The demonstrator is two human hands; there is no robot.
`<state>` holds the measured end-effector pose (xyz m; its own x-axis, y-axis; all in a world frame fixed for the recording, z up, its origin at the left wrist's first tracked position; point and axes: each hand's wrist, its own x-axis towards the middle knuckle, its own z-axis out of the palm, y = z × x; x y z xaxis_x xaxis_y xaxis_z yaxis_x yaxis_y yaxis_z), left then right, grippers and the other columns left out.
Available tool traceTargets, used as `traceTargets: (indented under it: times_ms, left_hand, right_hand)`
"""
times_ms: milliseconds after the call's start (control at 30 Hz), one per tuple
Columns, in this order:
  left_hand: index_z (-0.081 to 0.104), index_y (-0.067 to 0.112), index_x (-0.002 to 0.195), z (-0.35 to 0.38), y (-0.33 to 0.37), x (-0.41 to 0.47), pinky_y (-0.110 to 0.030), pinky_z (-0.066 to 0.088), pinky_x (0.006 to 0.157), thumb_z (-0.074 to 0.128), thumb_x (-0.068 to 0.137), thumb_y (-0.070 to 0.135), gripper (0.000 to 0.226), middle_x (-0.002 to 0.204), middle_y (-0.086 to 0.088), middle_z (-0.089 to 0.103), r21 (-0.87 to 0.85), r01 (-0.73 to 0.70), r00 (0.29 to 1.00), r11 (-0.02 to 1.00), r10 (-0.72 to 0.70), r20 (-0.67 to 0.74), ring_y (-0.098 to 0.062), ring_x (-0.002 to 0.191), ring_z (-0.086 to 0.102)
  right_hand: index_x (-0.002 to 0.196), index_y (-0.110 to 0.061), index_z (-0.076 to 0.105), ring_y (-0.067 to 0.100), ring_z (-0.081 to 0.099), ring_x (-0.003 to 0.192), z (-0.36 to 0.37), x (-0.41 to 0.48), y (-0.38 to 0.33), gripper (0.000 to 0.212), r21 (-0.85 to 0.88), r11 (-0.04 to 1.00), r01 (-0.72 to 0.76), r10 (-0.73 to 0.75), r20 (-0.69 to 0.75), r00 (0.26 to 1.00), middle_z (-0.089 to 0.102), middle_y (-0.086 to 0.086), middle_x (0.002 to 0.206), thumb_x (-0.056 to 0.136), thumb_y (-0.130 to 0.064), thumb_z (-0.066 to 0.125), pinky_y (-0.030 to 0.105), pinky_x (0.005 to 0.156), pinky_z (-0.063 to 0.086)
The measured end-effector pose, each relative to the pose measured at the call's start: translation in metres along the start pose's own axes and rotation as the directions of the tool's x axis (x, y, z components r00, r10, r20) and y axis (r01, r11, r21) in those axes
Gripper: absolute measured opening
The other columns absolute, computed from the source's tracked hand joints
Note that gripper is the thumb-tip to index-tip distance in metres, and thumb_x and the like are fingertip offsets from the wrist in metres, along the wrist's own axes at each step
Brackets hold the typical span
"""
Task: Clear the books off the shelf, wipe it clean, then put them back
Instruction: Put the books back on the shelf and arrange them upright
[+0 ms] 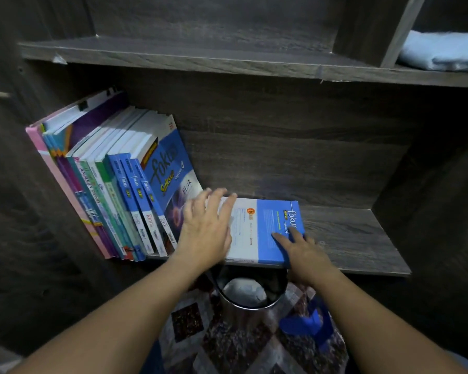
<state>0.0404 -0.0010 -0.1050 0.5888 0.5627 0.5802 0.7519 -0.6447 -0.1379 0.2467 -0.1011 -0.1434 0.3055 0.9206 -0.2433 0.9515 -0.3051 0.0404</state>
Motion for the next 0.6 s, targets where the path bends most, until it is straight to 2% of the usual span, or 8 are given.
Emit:
traceTargets:
  times_ms: [133, 200, 267, 333, 433, 500, 600]
  left_hand:
    - [0.052, 0.015, 0.132, 0.01, 0.009, -0.009, -0.045, 0.034, 0.089, 0.072, 0.062, 0.037, 0.076, 0.13, -0.007, 0.053, -0.025, -0.095, 0.984, 0.995, 0.098, 0.151, -0.031, 0.116, 0.044]
    - [0.052, 0.015, 0.131, 0.014, 0.008, -0.011, -0.046, 0.039, 0.091, 0.073, 0.064, 0.041, 0.074, 0.128, -0.006, 0.054, -0.071, -0.127, 0.966, 0.989, 0.14, 0.216, -0.03, 0.115, 0.046]
    - [0.05, 0.017, 0.133, 0.017, 0.008, -0.011, -0.044, 0.039, 0.098, 0.069, 0.072, 0.044, 0.069, 0.131, -0.004, 0.052, -0.143, -0.163, 0.934, 0.976, 0.199, 0.296, -0.027, 0.119, 0.045]
    - [0.042, 0.02, 0.138, 0.02, 0.008, -0.011, -0.038, 0.035, 0.106, 0.06, 0.085, 0.043, 0.061, 0.138, -0.001, 0.044, -0.255, -0.134, 0.897, 0.958, 0.226, 0.379, -0.022, 0.126, 0.042]
    - [0.035, 0.024, 0.142, 0.02, 0.012, -0.012, -0.034, 0.04, 0.101, 0.054, 0.091, 0.042, 0.057, 0.139, 0.003, 0.041, -0.348, -0.042, 0.885, 0.936, 0.197, 0.422, -0.019, 0.125, 0.043]
    - [0.031, 0.025, 0.144, 0.016, 0.017, -0.009, -0.035, 0.044, 0.097, 0.052, 0.092, 0.042, 0.058, 0.139, 0.003, 0.043, -0.344, 0.004, 0.903, 0.939, 0.145, 0.405, -0.02, 0.123, 0.047]
    - [0.037, 0.024, 0.141, 0.007, 0.021, 0.002, -0.036, 0.047, 0.088, 0.05, 0.094, 0.042, 0.052, 0.133, 0.0, 0.052, -0.297, 0.089, 0.951, 0.951, 0.008, 0.31, -0.026, 0.111, 0.057]
  right_hand:
    - [0.151, -0.043, 0.0, 0.041, 0.031, 0.137, 0.003, 0.002, 0.005, 0.078, 0.053, 0.998, -0.019, 0.016, 0.059, 0.998, -0.003, 0.01, 0.161, 0.097, -0.013, 0.048, 0.049, 0.106, 0.037]
    - [0.152, -0.041, 0.004, 0.039, 0.039, 0.133, -0.002, 0.003, 0.007, 0.078, 0.047, 0.999, 0.001, -0.005, 0.077, 0.997, 0.002, 0.011, 0.161, 0.096, -0.007, 0.046, 0.046, 0.103, 0.042]
    - [0.152, -0.037, 0.014, 0.036, 0.042, 0.132, -0.009, 0.002, 0.009, 0.071, 0.03, 0.999, 0.017, -0.019, 0.075, 0.997, 0.015, 0.011, 0.158, 0.096, -0.006, 0.043, 0.045, 0.102, 0.043]
    - [0.148, -0.033, 0.029, 0.034, 0.046, 0.127, -0.018, -0.001, 0.01, 0.06, 0.018, 0.999, 0.03, -0.03, 0.011, 0.999, 0.035, 0.01, 0.148, 0.095, -0.007, 0.04, 0.042, 0.102, 0.043]
    - [0.14, -0.029, 0.042, 0.03, 0.046, 0.118, -0.035, -0.008, 0.008, 0.048, 0.005, 0.999, 0.051, -0.049, -0.192, 0.98, 0.049, 0.003, 0.134, 0.097, -0.009, 0.038, 0.04, 0.099, 0.044]
    - [0.133, -0.026, 0.05, 0.027, 0.042, 0.112, -0.045, -0.012, 0.002, 0.04, 0.076, 0.991, 0.107, -0.067, -0.41, 0.909, 0.052, -0.001, 0.127, 0.097, -0.011, 0.043, 0.042, 0.092, 0.048]
    - [0.113, -0.017, 0.065, 0.026, 0.042, 0.098, -0.051, -0.017, -0.01, 0.035, 0.048, 0.956, 0.291, -0.168, -0.722, 0.671, 0.063, 0.002, 0.108, 0.08, -0.007, 0.07, 0.043, 0.066, 0.057]
